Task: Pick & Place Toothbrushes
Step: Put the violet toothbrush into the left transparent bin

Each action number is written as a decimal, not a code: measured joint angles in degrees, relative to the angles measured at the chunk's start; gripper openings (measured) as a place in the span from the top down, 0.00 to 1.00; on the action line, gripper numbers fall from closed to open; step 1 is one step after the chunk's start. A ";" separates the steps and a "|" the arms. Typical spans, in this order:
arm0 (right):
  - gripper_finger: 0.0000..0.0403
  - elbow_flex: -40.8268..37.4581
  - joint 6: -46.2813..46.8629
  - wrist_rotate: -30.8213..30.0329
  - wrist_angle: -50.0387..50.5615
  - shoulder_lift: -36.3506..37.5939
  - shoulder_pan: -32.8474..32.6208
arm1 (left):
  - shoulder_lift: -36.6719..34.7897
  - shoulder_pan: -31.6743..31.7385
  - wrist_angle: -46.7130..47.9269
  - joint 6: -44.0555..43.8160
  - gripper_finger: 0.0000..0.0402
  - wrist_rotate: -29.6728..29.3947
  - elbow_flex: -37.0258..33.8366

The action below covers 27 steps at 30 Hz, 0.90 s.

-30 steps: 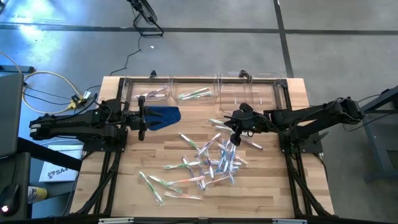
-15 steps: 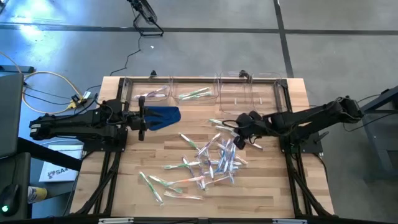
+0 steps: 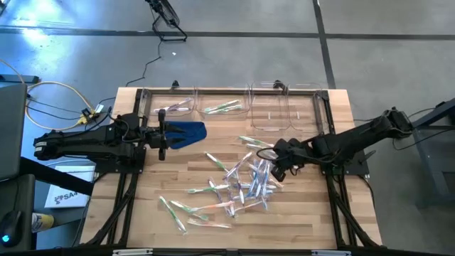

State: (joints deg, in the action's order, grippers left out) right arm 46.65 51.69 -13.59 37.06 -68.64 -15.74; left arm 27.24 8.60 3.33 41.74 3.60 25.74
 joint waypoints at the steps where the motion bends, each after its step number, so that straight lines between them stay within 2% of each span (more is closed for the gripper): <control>1: 0.99 0.00 0.73 -0.27 0.40 0.00 -0.45 | 0.00 0.00 0.00 0.00 0.70 -0.01 0.00; 4: 0.99 0.00 3.37 -1.28 2.15 -0.02 -1.53 | 0.00 0.00 0.00 0.00 0.70 -0.11 0.00; 10: 0.99 0.00 6.90 0.43 5.67 -0.02 -3.11 | 0.00 0.00 0.00 0.00 0.70 -0.11 0.00; 27: 0.99 0.00 5.09 8.18 9.07 -0.02 -5.01 | 0.00 0.00 0.22 0.40 0.70 -0.09 0.02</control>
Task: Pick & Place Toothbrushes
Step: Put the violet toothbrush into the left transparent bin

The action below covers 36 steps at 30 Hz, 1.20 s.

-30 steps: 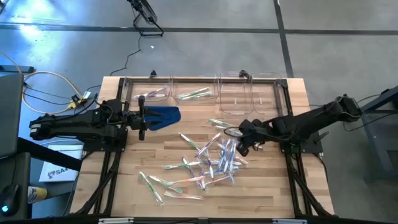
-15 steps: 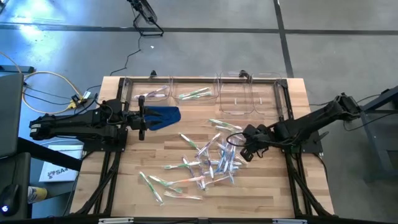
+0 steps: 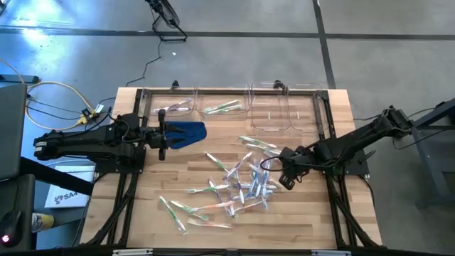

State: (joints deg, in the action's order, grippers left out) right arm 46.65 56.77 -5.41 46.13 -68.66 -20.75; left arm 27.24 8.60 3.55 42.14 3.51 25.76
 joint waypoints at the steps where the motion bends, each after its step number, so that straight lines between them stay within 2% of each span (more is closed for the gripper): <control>1: 0.99 0.00 -1.32 -0.02 0.00 0.00 0.00 | 0.00 0.00 0.00 0.02 0.70 -0.02 0.00; 8: 0.99 0.00 -4.00 -1.11 1.16 -0.02 0.60 | -0.02 0.00 0.00 -0.01 0.70 0.00 0.00; 14: 0.99 0.00 1.17 -4.06 5.28 -0.47 0.61 | -0.02 0.01 0.00 -0.01 0.70 0.00 0.00; 18: 0.99 0.00 4.45 -4.87 7.15 -3.07 0.52 | -0.02 0.00 0.00 -0.35 0.70 0.00 0.00; 26: 0.98 0.00 2.67 -6.64 7.02 -10.39 0.15 | -0.02 0.00 0.52 -0.40 0.70 -0.02 0.02; 31: 0.92 0.00 3.04 -6.64 7.05 -12.35 1.82 | -0.02 0.00 0.58 -0.42 0.70 -0.04 0.02; 36: 0.77 0.00 1.98 -6.62 7.82 -13.60 3.82 | -0.02 0.00 0.57 -0.43 0.70 -0.09 0.02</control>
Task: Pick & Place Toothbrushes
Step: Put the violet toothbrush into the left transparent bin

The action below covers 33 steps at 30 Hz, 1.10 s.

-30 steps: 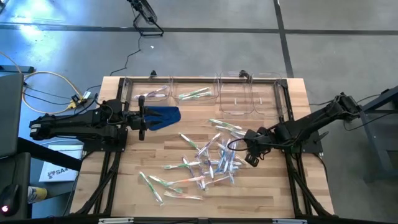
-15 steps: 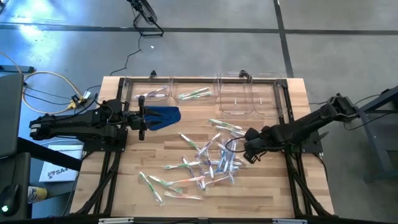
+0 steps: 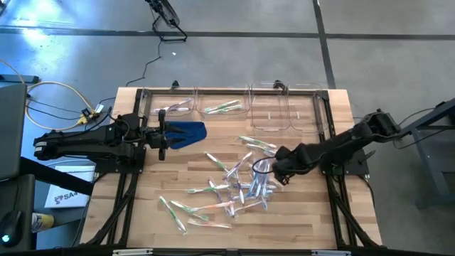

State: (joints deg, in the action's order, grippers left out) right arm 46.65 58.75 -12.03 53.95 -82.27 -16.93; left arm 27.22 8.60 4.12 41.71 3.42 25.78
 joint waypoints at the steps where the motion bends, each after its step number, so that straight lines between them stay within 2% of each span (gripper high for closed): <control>1: 0.73 0.00 -0.32 0.02 0.00 -0.28 0.38 | 0.00 0.00 0.00 -0.02 0.70 0.00 0.02; 5: 0.61 0.00 0.01 0.59 1.23 -1.02 2.26 | 0.00 0.01 0.02 -0.02 0.70 -0.02 0.02; 10: 0.54 0.00 -2.02 1.25 1.15 -2.55 4.41 | 0.00 0.00 0.20 -0.02 0.70 -0.17 0.02; 26: 0.53 0.00 -13.31 4.51 0.59 -10.73 5.12 | 0.02 0.00 0.35 -0.08 0.70 -0.15 0.02; 33: 0.53 -0.50 -18.03 7.32 -2.54 -11.64 6.85 | 0.00 0.00 0.33 -0.08 0.70 -0.11 0.00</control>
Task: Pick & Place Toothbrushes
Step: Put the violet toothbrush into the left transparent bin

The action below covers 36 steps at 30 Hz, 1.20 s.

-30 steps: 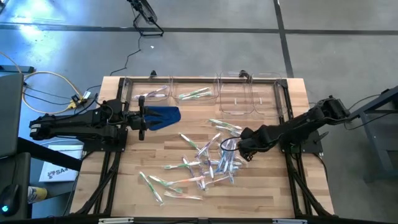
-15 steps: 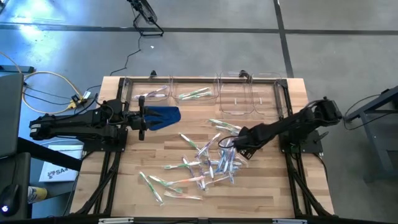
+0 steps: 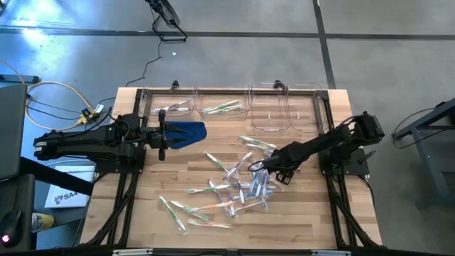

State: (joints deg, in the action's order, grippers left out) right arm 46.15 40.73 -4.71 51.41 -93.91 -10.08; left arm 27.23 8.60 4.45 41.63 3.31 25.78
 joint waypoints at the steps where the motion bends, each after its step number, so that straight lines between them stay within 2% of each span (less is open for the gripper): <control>1: 0.53 -0.15 -0.65 0.55 -0.40 0.00 0.32 | 0.02 0.02 0.02 0.00 0.70 0.00 0.02; 13: 0.57 -0.22 -6.73 4.83 -1.06 -0.11 3.62 | 0.02 0.02 0.11 0.00 0.70 0.17 0.02; 22: 0.58 -0.26 -15.06 7.88 -2.09 -0.17 4.01 | 0.02 0.01 0.18 0.00 0.70 0.16 0.01; 36: 0.58 -0.26 -18.07 12.00 -2.22 -0.21 3.88 | 0.02 0.00 0.20 -0.04 0.70 0.11 0.02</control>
State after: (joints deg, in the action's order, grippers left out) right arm 45.89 22.65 7.29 49.19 -94.12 -6.20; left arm 27.24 8.60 4.64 41.58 3.42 25.80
